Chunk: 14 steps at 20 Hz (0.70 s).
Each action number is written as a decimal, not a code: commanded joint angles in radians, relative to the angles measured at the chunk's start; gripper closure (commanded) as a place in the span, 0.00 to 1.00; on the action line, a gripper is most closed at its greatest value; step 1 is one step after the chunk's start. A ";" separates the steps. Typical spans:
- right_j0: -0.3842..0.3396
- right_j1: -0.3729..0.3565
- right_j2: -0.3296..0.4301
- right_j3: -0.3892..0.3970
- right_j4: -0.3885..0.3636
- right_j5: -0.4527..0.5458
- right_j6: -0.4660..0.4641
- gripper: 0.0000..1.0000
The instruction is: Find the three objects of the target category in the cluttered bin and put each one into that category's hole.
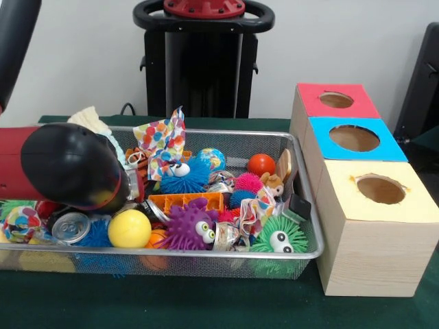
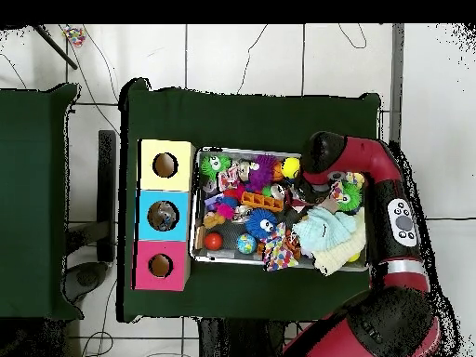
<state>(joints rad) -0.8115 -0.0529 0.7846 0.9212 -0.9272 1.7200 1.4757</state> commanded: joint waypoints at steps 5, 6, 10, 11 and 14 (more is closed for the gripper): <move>-0.062 -0.250 0.010 0.197 -0.047 -0.688 0.054 0.00; -0.080 -0.296 0.012 0.256 -0.038 -0.716 0.076 0.00; -0.132 -0.443 0.003 0.427 0.011 -0.753 0.136 0.00; -0.142 -0.469 -0.002 0.455 0.028 -0.752 0.145 0.00; -0.168 -0.520 -0.029 0.521 0.062 -0.777 0.174 0.00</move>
<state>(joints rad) -0.9332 -0.3288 0.7667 1.3454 -0.8985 1.1964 1.4757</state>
